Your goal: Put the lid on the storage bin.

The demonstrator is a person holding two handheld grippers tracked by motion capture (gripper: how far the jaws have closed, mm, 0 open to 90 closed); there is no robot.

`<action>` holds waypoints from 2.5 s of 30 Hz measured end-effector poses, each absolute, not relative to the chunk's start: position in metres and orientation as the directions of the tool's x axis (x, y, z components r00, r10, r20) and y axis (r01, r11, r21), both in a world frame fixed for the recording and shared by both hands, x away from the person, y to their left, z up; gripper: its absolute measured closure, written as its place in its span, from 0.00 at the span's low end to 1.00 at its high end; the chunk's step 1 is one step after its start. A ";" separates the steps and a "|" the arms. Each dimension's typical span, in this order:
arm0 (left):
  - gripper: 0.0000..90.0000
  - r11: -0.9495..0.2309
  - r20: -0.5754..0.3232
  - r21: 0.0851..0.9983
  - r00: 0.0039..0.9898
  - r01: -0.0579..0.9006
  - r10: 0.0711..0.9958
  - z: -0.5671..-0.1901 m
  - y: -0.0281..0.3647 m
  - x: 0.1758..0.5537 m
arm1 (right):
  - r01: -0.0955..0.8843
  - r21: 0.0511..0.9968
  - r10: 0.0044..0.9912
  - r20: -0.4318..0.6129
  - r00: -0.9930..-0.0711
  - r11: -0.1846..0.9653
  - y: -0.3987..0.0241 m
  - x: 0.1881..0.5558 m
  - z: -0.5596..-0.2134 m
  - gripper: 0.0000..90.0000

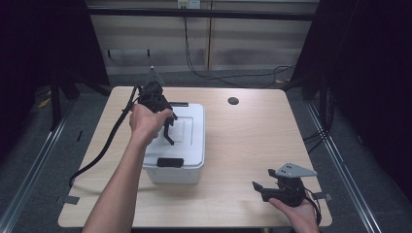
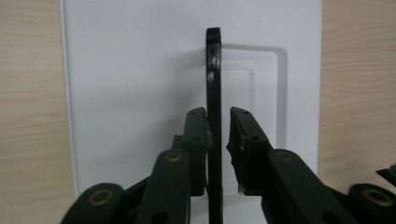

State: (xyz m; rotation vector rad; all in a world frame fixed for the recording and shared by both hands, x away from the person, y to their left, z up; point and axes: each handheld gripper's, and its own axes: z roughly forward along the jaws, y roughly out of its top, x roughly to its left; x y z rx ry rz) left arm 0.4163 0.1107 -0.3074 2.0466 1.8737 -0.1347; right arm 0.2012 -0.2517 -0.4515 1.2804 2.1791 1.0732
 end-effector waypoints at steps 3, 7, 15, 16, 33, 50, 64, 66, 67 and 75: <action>0.80 -0.080 -0.286 0.211 0.140 0.974 0.948 -0.306 0.114 0.416 | 0.561 0.775 0.862 0.043 -0.505 0.290 -0.251 0.201 -0.452 0.29; 0.77 -0.087 -0.297 0.222 0.152 0.971 0.943 -0.304 0.118 0.416 | 0.559 0.776 0.861 0.041 -0.506 0.292 -0.251 0.202 -0.452 0.29; 0.63 -0.105 -0.302 0.246 0.179 0.964 0.936 -0.304 0.121 0.417 | 0.565 0.774 0.864 0.046 -0.501 0.287 -0.251 0.201 -0.452 0.29; 0.59 -0.122 -0.295 0.248 0.195 0.961 0.935 -0.303 0.122 0.417 | 0.565 0.774 0.864 0.046 -0.502 0.287 -0.251 0.201 -0.452 0.29; 0.25 -0.250 -0.355 0.332 0.366 0.910 0.860 -0.295 0.142 0.411 | 0.569 0.770 0.863 0.047 -0.503 0.290 -0.251 0.202 -0.452 0.29; 0.18 -0.346 -0.334 0.523 0.561 0.779 0.758 -0.283 0.190 0.387 | 0.568 0.771 0.864 0.047 -0.501 0.287 -0.252 0.202 -0.452 0.29; 0.18 -0.354 -0.258 0.597 0.590 0.720 0.765 -0.292 0.234 0.365 | 0.568 0.772 0.866 0.045 -0.498 0.287 -0.252 0.202 -0.452 0.29; 0.18 -0.352 -0.251 0.610 0.595 0.710 0.764 -0.294 0.241 0.362 | 0.570 0.771 0.867 0.046 -0.497 0.286 -0.251 0.202 -0.452 0.29; 0.18 -0.353 -0.249 0.612 0.596 0.708 0.763 -0.294 0.243 0.361 | 0.569 0.771 0.867 0.045 -0.497 0.286 -0.251 0.202 -0.452 0.29; 0.18 -0.292 -0.277 0.653 0.579 0.699 0.766 -0.316 0.268 0.352 | 0.569 0.771 0.867 0.045 -0.496 0.286 -0.252 0.203 -0.452 0.29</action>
